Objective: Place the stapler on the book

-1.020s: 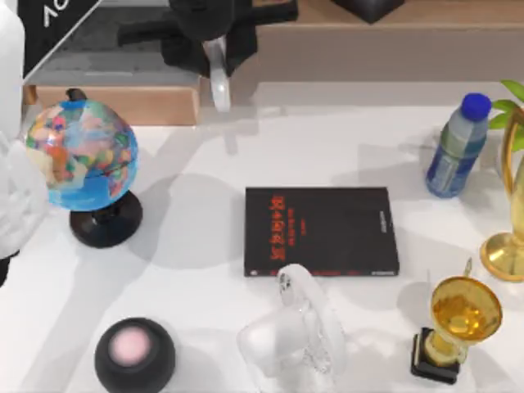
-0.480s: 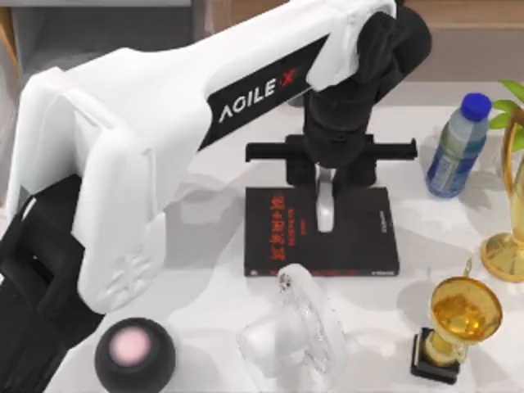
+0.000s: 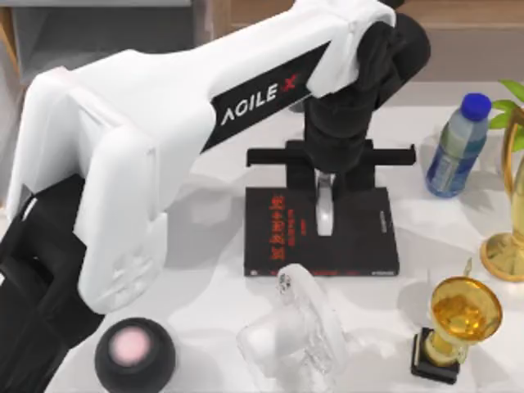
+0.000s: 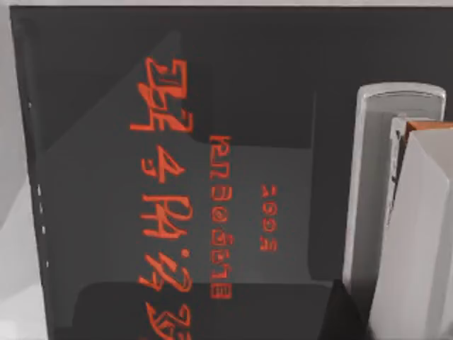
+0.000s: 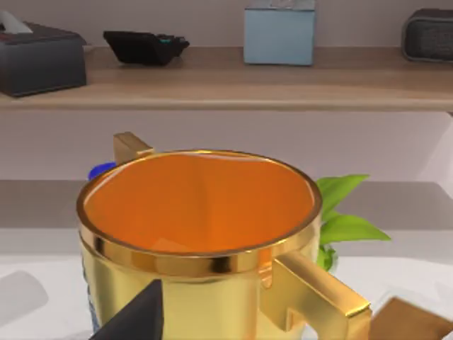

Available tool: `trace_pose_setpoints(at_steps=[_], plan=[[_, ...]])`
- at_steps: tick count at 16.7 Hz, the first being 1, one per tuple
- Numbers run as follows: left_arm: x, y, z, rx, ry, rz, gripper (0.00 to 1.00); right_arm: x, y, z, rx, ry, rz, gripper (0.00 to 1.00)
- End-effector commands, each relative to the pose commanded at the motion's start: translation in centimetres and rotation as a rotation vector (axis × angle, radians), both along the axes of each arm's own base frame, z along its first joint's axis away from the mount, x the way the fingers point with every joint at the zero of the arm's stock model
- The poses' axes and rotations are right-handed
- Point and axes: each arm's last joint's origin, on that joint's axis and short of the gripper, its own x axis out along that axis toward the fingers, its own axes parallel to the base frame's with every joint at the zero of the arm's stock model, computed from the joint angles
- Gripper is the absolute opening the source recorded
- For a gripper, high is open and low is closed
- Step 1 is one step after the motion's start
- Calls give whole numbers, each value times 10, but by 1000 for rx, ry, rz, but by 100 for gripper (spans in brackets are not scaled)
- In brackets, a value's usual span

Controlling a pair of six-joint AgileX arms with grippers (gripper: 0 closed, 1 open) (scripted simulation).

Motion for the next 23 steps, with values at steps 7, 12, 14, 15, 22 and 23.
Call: trace_pose_setpoints(at_steps=[7, 12, 14, 15, 22, 23], plan=[[1, 0, -22, 2, 0, -1, 0, 0, 0, 0, 0, 0, 0, 100], [1, 0, -22, 2, 0, -1, 30, 0, 0, 0, 0, 0, 0, 100], [1, 0, -22, 2, 0, -1, 45, 0, 0, 0, 0, 0, 0, 100], [1, 0, -22, 2, 0, -1, 53, 0, 0, 0, 0, 0, 0, 100], [1, 0, -22, 2, 0, -1, 100, 0, 0, 0, 0, 0, 0, 100], [1, 0, -22, 2, 0, -1, 100, 0, 0, 0, 0, 0, 0, 100]])
